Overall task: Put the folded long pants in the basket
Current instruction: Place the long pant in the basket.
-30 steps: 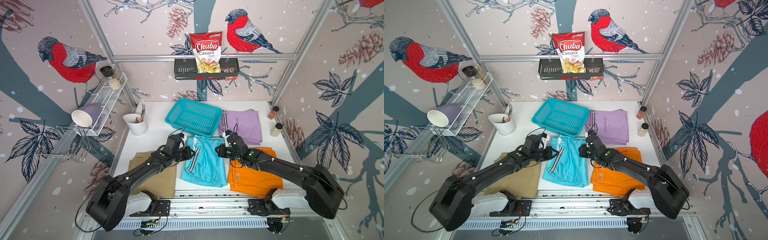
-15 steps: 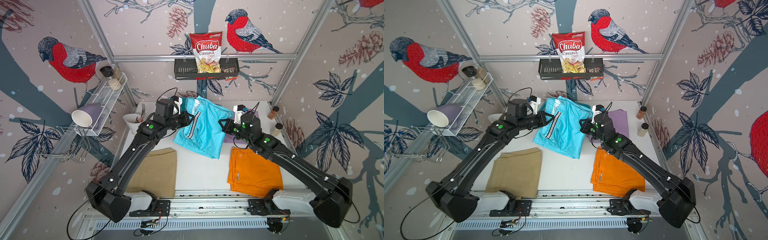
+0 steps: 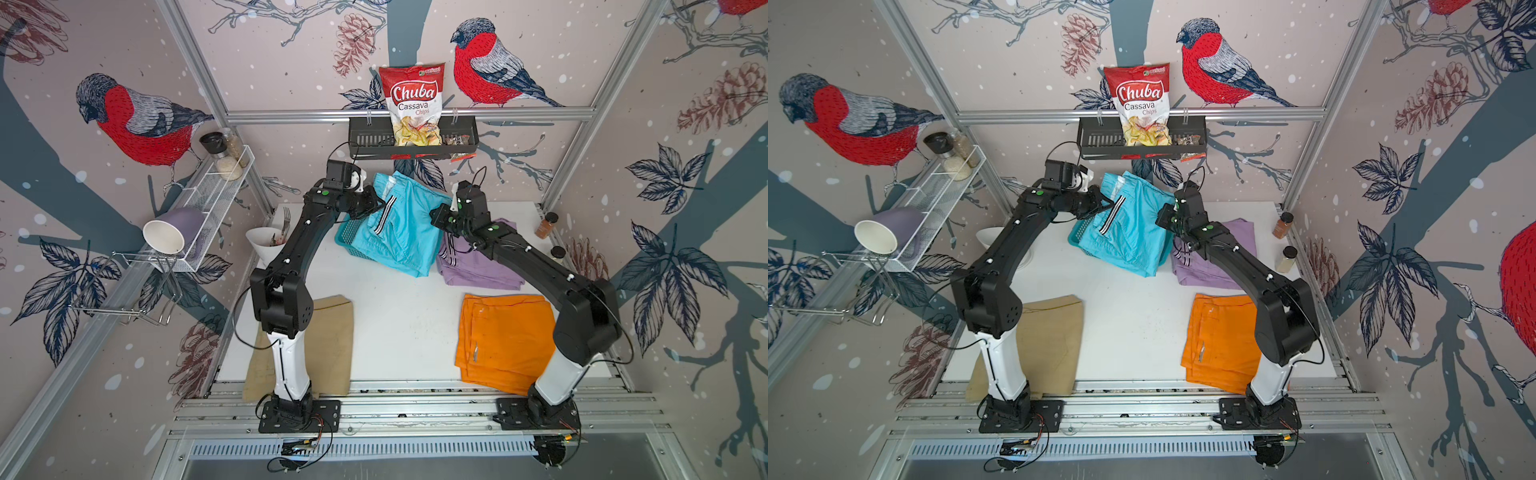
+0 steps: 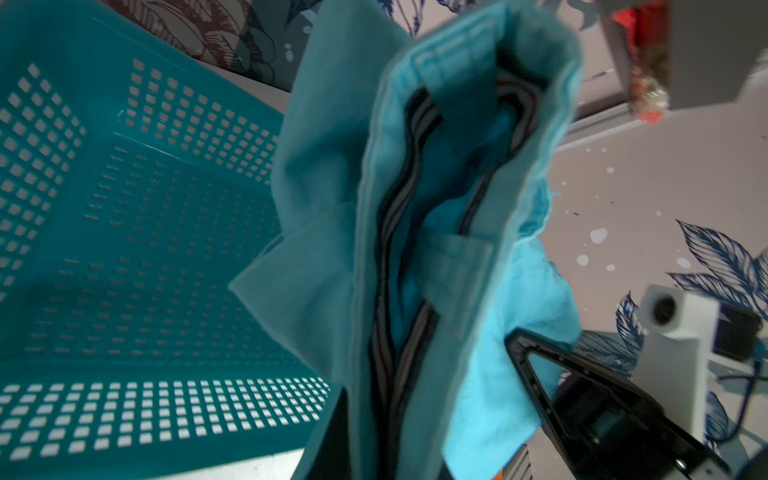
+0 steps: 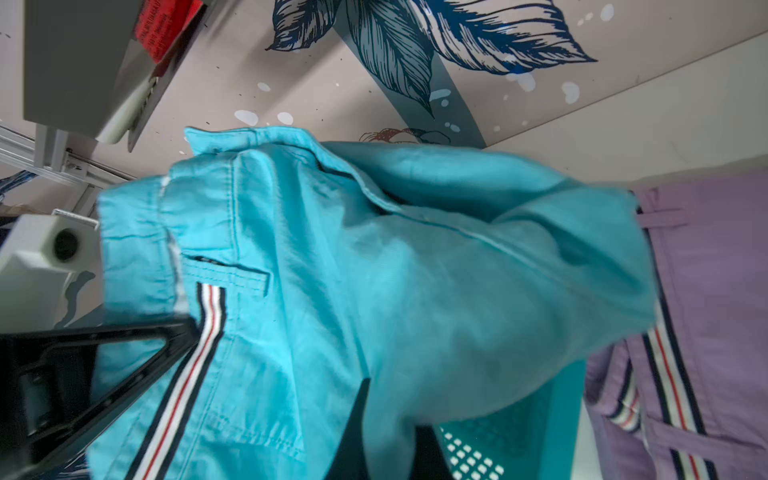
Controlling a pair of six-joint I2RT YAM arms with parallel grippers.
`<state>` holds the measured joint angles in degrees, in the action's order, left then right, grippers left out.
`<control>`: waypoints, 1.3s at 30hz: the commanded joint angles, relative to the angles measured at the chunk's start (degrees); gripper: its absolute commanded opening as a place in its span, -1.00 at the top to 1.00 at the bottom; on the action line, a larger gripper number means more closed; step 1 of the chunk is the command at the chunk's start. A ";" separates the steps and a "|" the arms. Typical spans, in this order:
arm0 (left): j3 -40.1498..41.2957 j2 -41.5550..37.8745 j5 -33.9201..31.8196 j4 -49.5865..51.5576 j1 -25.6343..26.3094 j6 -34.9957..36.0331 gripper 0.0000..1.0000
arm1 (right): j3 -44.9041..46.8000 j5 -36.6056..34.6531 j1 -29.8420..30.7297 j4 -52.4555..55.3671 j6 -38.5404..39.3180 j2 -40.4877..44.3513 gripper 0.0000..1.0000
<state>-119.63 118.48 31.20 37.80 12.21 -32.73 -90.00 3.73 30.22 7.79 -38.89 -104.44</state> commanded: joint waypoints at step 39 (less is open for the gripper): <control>21.82 -1.53 -1.31 -17.27 -6.61 -1.16 1.00 | -26.01 2.88 -2.93 10.00 8.98 -30.09 1.00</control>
<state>-95.13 115.07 30.74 21.34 6.35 -34.46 -115.00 11.57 27.11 15.64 -30.79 -135.48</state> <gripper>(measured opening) 0.152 0.120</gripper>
